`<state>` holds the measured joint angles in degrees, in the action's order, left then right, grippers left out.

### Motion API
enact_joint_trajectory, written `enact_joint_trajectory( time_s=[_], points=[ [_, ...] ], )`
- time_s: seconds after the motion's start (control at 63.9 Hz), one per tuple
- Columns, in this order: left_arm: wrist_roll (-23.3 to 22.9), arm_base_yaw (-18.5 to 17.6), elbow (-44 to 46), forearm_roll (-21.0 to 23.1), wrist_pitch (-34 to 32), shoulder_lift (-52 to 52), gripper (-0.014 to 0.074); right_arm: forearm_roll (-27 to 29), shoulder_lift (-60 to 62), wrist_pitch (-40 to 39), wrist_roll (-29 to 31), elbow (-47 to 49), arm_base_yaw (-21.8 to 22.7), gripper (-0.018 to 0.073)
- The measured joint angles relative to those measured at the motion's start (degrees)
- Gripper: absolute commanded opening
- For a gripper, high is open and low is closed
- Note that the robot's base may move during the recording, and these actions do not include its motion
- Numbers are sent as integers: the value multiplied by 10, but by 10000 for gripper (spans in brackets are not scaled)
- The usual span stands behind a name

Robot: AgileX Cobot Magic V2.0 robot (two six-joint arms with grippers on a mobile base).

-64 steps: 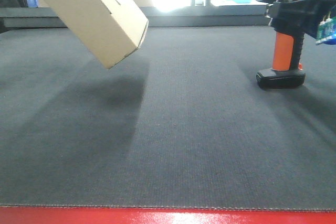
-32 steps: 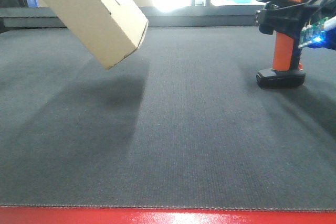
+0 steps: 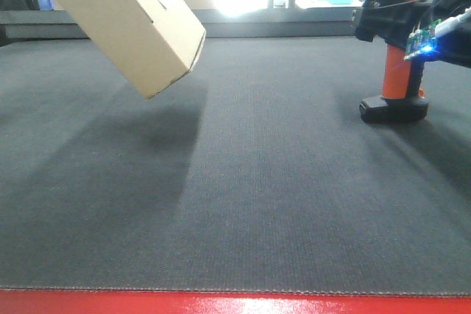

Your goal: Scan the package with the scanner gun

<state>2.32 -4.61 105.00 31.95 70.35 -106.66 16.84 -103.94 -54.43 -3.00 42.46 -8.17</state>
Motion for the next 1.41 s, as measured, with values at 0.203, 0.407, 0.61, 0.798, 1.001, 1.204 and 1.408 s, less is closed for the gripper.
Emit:
enact_joint_trajectory(
  time_s=[0.203, 0.407, 0.61, 0.798, 1.001, 1.204, 1.408],
  points=[
    [0, 0, 0, -1, 0, 0, -111, 13, 0, 6, 0, 0, 0, 334],
    [0, 0, 0, -6, 0, 0, -111, 14, 0, 7, 0, 1, -1, -39],
    [0, 0, 0, -6, 0, 0, -111, 14, 5, 14, 6, 1, -1, -152],
    [0, 0, 0, -6, 0, 0, -111, 19, 57, 74, 81, 3, -1, -153],
    [0, 0, 0, -6, 0, 0, -111, 20, 139, 211, 196, 53, 0, -153],
    [0, 0, 0, -6, 0, 0, -111, 20, 168, 322, 334, 127, 0, -153],
    [0, 0, 0, -7, 0, 0, -111, 20, 168, 372, 400, 157, 3, -153]
  ],
)
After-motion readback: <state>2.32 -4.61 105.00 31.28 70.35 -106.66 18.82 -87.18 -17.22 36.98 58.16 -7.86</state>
